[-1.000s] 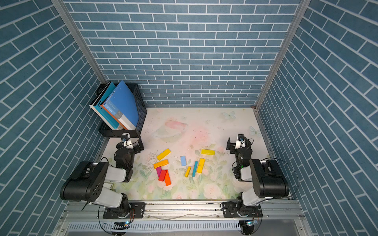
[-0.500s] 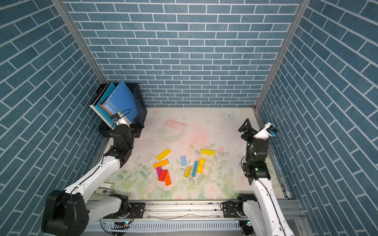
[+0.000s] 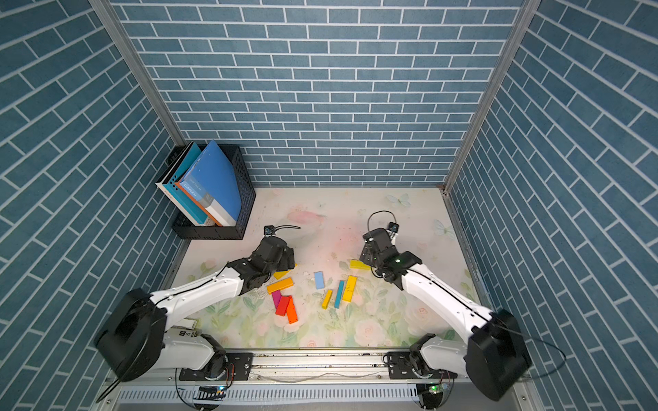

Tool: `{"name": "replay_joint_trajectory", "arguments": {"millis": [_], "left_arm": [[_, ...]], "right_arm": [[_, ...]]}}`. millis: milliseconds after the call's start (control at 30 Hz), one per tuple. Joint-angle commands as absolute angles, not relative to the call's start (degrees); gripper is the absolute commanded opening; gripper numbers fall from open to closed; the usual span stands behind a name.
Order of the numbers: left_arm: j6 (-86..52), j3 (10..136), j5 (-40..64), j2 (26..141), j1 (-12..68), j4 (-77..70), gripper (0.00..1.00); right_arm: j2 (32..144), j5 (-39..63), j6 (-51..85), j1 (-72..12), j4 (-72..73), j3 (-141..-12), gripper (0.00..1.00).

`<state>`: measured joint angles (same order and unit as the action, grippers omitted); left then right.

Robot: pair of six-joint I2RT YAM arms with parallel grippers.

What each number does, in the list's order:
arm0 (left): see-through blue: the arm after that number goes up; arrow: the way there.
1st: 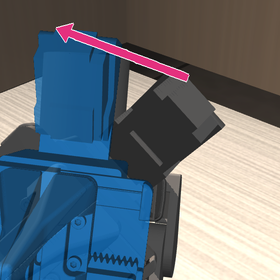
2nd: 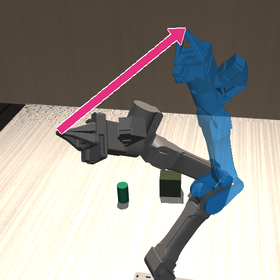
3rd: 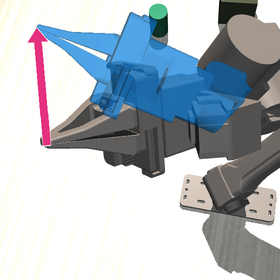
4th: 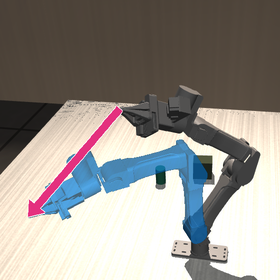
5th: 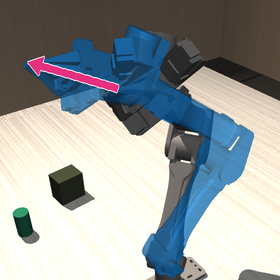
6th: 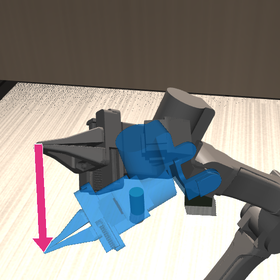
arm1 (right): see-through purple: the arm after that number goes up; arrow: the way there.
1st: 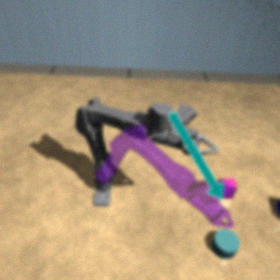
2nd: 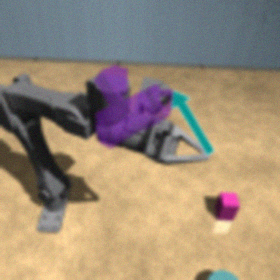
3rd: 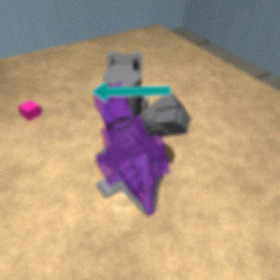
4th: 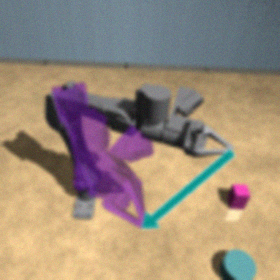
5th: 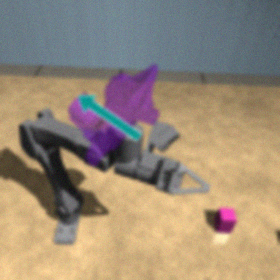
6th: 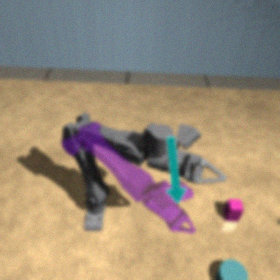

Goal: Assemble the letter h with building blocks
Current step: Pick up the building block from the center of the board.

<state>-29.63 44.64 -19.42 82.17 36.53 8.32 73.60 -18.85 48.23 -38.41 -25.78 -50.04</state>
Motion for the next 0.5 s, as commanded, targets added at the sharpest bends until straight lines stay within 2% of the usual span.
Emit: {"name": "replay_joint_trajectory", "arguments": {"millis": [0, 167, 300, 467], "left_arm": [[-25.32, 50.55, -15.54, 87.69, 35.87, 13.27, 0.89], [-22.78, 56.03, -14.12, 95.07, 35.68, 16.2, 0.84], [-22.37, 56.86, -12.21, 96.44, 35.1, 18.22, 0.84], [-24.11, 54.83, -9.96, 96.2, 33.93, 21.32, 0.78]], "right_arm": [[76.74, -16.69, 48.77, -41.77, -30.41, -51.79, 0.76], [78.46, -13.86, 49.39, -42.32, -28.15, -51.6, 0.67], [79.57, -13.12, 48.91, -42.27, -28.69, -51.94, 0.65], [79.46, -12.35, 48.28, -42.32, -29.27, -52.14, 0.64]]}}
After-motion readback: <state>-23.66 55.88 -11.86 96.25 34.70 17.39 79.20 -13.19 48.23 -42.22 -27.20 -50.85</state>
